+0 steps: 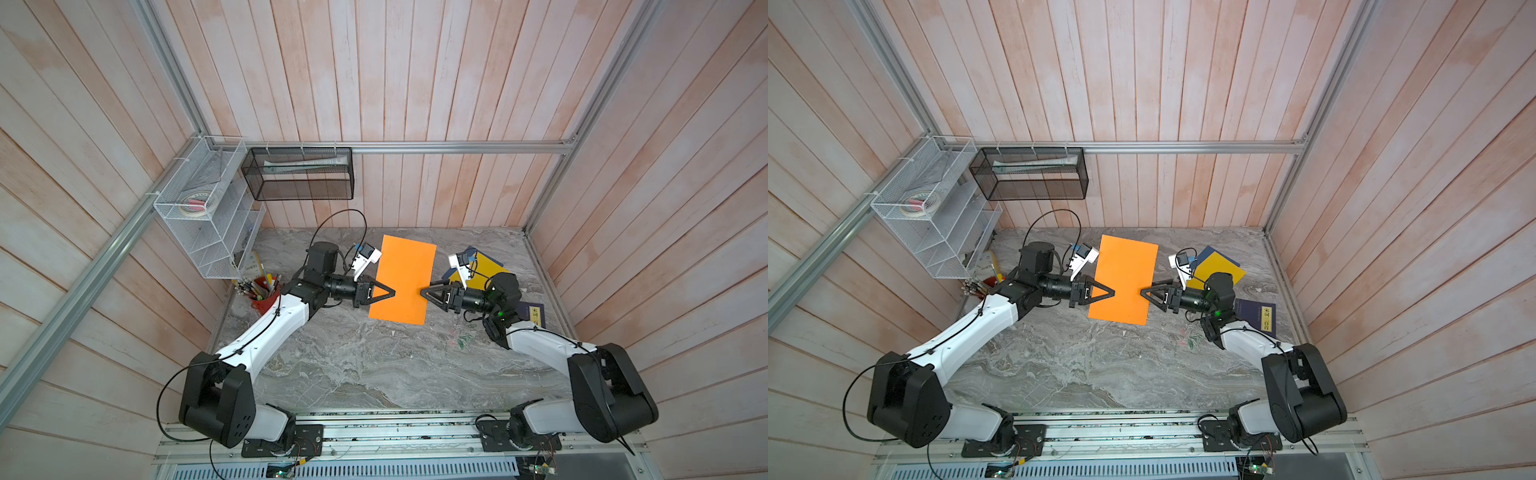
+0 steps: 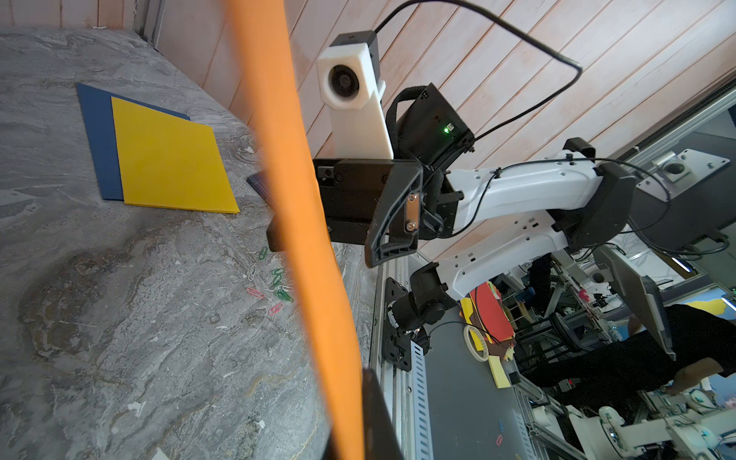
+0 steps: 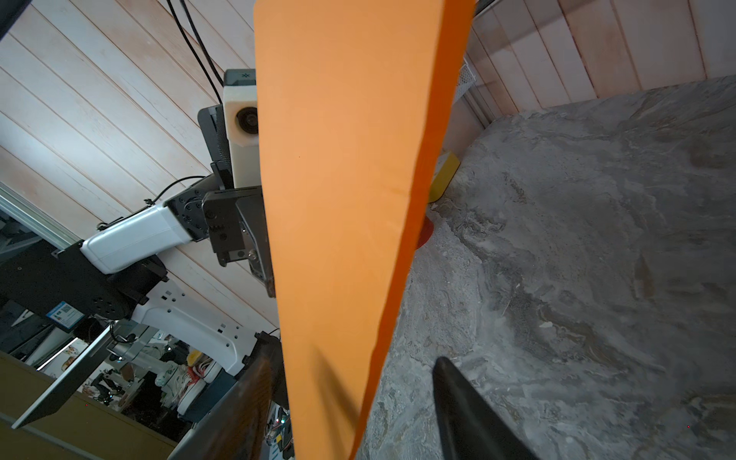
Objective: Unclip the paperclips from the documents
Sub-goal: Place the document at the document.
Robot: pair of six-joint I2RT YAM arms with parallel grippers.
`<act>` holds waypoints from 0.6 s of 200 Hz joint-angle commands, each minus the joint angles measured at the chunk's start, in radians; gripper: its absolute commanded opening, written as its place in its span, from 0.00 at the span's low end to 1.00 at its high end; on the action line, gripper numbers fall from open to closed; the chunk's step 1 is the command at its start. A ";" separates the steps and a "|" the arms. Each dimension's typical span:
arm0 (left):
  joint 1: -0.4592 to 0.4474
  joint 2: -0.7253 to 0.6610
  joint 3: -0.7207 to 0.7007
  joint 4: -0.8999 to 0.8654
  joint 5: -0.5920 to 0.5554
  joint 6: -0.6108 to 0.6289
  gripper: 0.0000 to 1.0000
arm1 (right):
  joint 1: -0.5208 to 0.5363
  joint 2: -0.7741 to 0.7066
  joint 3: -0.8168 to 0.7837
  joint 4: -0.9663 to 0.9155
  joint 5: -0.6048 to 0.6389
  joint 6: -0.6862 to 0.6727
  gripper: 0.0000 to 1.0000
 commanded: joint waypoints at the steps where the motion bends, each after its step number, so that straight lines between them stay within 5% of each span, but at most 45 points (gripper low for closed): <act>1: -0.006 -0.005 -0.009 0.014 0.016 0.001 0.00 | 0.008 0.026 0.032 0.125 -0.032 0.062 0.63; 38: -0.007 0.001 -0.011 -0.001 0.013 0.011 0.00 | 0.009 0.050 0.035 0.196 -0.043 0.106 0.53; 120: -0.009 0.008 -0.018 -0.019 -0.003 0.026 0.00 | 0.008 0.051 0.030 0.192 -0.052 0.106 0.13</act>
